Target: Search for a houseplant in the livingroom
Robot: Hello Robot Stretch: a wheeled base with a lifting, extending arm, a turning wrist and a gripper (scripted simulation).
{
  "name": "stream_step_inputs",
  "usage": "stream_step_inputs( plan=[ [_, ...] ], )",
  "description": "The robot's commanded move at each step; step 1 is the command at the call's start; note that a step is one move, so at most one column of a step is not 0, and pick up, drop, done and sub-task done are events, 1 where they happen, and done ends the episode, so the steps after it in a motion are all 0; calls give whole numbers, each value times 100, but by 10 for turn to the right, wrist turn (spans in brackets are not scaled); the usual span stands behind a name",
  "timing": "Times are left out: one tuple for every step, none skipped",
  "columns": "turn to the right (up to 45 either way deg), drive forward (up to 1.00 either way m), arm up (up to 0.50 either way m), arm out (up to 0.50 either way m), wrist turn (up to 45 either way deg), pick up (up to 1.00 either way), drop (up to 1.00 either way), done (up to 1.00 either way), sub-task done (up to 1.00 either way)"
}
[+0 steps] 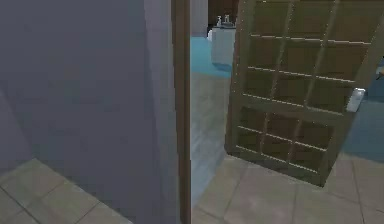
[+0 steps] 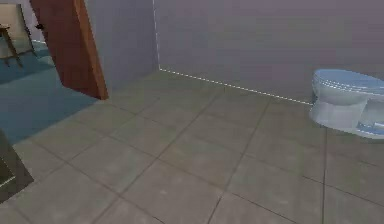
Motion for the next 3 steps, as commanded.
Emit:
stream_step_inputs(
  plan=[
    [450,0,0,0,0,0,0,0,0],
    [30,0,0,0,0,0,0,0,0],
    [0,50,0,0,0,0,0,0,0]
  ],
)
